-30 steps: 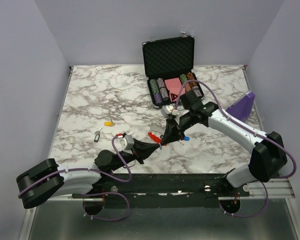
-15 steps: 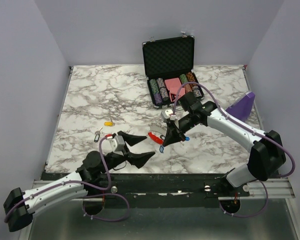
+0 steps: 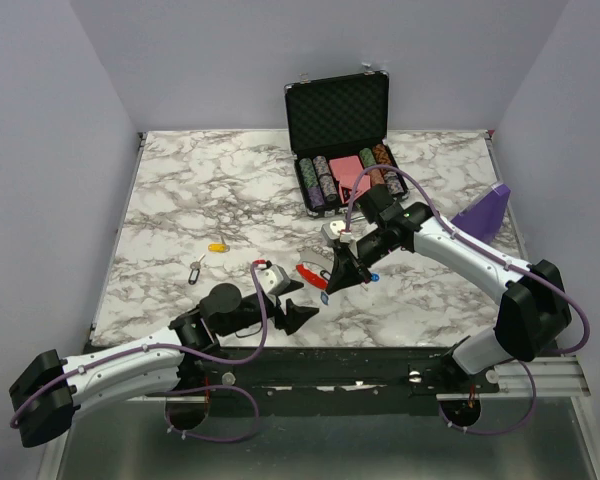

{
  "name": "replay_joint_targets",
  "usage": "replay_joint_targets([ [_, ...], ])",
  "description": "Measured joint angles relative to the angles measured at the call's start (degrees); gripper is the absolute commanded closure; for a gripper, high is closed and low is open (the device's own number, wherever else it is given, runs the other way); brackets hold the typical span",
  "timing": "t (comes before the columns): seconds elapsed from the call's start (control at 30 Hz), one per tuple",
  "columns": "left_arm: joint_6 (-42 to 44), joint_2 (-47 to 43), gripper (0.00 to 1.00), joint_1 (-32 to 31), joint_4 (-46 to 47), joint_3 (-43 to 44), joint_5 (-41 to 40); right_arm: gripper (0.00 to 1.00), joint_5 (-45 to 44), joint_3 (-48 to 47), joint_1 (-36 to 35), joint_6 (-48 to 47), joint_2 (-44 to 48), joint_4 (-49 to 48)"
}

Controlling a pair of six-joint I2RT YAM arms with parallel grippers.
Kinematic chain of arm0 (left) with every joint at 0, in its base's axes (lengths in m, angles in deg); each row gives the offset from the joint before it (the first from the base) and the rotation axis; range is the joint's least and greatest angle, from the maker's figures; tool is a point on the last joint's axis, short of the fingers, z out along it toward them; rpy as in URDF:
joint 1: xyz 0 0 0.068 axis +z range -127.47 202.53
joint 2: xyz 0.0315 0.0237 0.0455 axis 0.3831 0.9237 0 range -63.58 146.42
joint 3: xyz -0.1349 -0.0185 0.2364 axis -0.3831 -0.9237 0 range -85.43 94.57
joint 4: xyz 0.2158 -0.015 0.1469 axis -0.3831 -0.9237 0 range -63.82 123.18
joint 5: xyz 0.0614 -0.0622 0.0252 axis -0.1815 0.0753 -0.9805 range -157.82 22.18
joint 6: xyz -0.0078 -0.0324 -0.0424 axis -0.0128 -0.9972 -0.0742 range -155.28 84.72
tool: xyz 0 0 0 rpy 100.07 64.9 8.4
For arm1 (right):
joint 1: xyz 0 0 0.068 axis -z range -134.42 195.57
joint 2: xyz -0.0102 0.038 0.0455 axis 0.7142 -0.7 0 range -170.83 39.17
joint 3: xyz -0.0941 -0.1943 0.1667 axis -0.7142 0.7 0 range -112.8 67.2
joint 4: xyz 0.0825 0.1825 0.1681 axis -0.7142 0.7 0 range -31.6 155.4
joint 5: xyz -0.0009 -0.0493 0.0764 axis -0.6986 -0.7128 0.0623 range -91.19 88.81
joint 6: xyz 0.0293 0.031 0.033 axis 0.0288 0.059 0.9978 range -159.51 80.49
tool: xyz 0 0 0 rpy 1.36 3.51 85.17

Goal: Put the keys on the keyring

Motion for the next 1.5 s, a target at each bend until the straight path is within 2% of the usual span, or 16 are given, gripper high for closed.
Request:
replay_joint_targets([
  [0.17, 1.6, 2.2, 0.24, 0.7, 3.2, 0.1, 1.7, 0.99, 0.0, 0.0, 0.0, -0.4, -0.1, 0.3],
  [0.43, 2.4, 3.6, 0.43, 3.9, 9.0, 0.1, 6.5, 0.99, 0.0, 0.0, -0.2, -0.6, -0.3, 0.8],
  [0.67, 2.4, 8.0, 0.51, 5.5, 10.2, 1.9, 12.8, 0.99, -0.2, 0.0, -0.5, -0.6, -0.3, 0.9],
  [0.8, 2.5, 9.9, 0.6, 5.6, 10.6, 3.5, 15.0, 0.99, -0.2, 0.0, -0.5, -0.6, -0.4, 0.9],
  [0.9, 2.8, 10.7, 0.72, 5.7, 10.7, 4.5, 16.1, 0.99, -0.3, 0.0, -0.5, -0.6, -0.4, 0.9],
  [1.17, 2.8, 11.7, 0.73, 5.9, 10.6, 5.2, 18.3, 0.99, -0.4, 0.0, -0.5, -0.6, -0.4, 1.0],
  [1.3, 2.9, 11.7, 0.81, 6.1, 10.4, 5.2, 18.8, 0.99, -0.4, 0.0, -0.5, -0.6, -0.4, 1.0],
  [1.43, 2.9, 12.2, 0.83, 6.2, 9.5, 5.4, 19.1, 0.99, -0.4, 0.0, -0.5, -0.6, -0.4, 1.0],
  [1.5, 2.9, 12.9, 0.91, 6.4, 9.0, 5.8, 19.3, 0.99, -0.4, 0.0, -0.5, -0.6, -0.4, 1.0],
])
